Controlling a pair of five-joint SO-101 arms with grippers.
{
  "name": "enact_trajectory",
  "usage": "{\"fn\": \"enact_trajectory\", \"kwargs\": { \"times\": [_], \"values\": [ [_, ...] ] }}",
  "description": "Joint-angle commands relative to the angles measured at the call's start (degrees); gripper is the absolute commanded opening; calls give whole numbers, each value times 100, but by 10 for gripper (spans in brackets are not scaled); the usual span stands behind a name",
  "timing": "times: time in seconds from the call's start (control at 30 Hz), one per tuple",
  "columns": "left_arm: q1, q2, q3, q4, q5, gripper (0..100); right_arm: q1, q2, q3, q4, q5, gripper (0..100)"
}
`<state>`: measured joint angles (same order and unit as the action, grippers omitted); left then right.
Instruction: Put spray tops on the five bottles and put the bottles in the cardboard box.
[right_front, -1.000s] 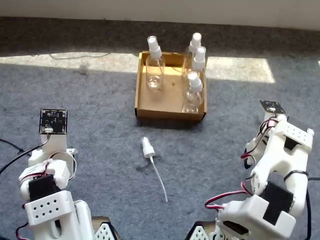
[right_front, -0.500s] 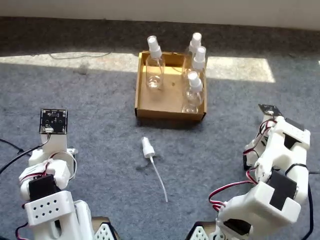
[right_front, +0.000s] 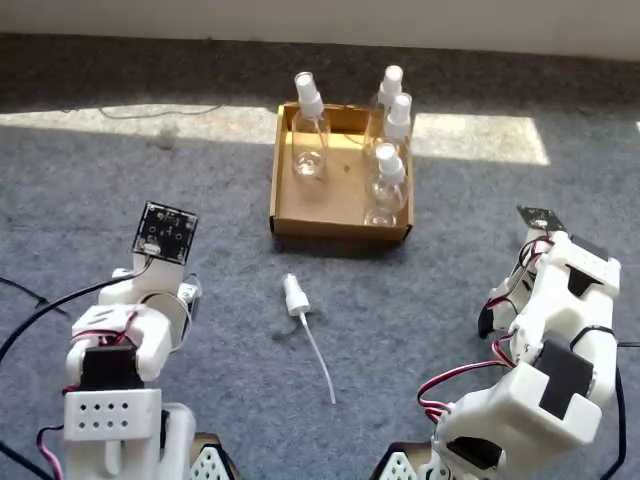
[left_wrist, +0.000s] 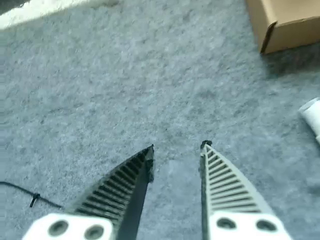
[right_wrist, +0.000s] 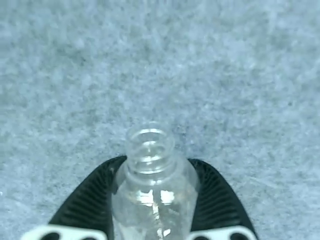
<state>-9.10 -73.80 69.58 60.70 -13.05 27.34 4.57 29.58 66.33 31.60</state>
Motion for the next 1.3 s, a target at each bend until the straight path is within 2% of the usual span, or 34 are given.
{"fn": "enact_trajectory", "kwargs": {
  "times": [0.0,0.13,0.33,0.57,0.7,0.93,1.17,1.27],
  "values": [
    [910,40,-523,-18,457,149,-31,-207,-189,-4,26,4],
    [1604,382,-804,-35,466,150,-312,-989,-136,-13,26,4],
    [2097,2791,-2062,-18,932,147,-1147,-2545,312,4,-554,4],
    [2123,5007,-3310,-26,2620,152,-1921,-3811,1323,-13,-624,4],
    [2220,5613,-3565,-308,3446,152,-2220,-4277,1789,-277,-624,4],
    [2747,6290,-3556,-756,4158,152,-2475,-4910,2791,-760,-958,4],
    [2949,6677,-3574,-967,4237,155,-2536,-5622,3327,-769,-976,4],
    [3064,6774,-3574,-967,4369,206,-2536,-5824,3486,-769,-976,4]
  ]
}}
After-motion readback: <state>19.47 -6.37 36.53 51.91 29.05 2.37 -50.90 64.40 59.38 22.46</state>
